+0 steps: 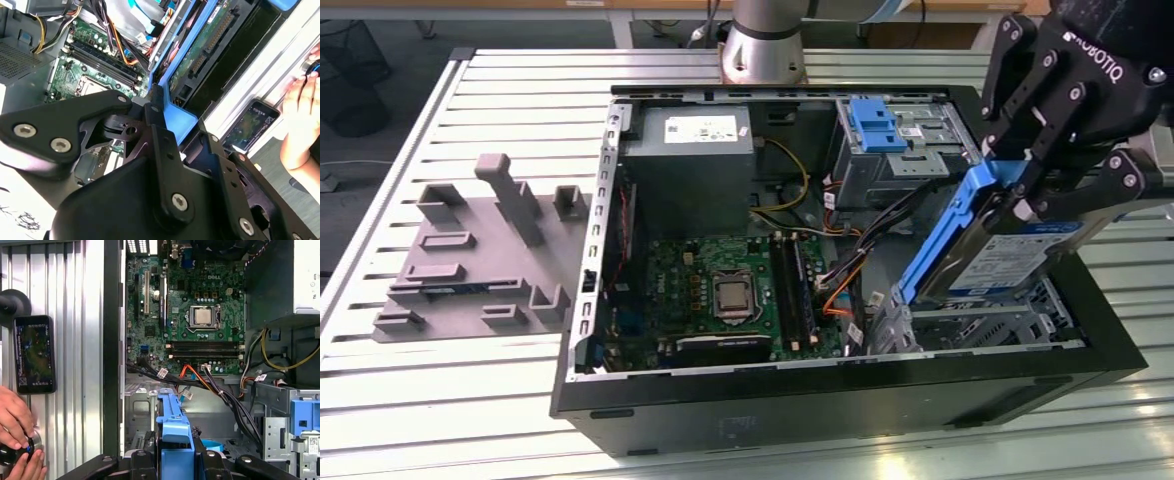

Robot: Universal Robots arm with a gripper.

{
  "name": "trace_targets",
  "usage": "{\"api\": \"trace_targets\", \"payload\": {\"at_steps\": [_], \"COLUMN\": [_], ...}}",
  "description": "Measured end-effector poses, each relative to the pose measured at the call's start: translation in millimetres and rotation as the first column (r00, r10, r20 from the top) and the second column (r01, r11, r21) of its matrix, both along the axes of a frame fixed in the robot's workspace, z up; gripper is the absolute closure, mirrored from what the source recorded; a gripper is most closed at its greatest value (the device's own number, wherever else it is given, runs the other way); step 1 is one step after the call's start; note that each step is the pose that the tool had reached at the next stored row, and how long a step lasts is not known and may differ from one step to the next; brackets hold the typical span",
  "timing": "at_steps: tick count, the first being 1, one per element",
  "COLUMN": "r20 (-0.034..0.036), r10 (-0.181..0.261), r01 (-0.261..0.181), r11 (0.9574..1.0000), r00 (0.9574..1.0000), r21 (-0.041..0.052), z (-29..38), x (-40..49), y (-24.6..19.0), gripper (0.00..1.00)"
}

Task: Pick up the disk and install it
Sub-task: 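Insert the disk into the insertion slot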

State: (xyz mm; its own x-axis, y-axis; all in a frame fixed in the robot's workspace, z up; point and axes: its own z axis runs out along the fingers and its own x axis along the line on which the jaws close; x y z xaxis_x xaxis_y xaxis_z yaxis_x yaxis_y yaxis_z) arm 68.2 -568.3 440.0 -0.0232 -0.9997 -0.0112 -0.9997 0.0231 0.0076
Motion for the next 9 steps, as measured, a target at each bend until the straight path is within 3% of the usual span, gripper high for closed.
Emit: {"api": "trace_targets", "payload": {"at_steps": [9], "r20": [0.0000], "r10": [-0.013], "r01": [0.013], "r11": [0.9999], "r00": [0.9999], "r21": [-0.0001], "z": [-5.1], "x": [0.0], "y": [-0.3], "gripper": [0.64]}}
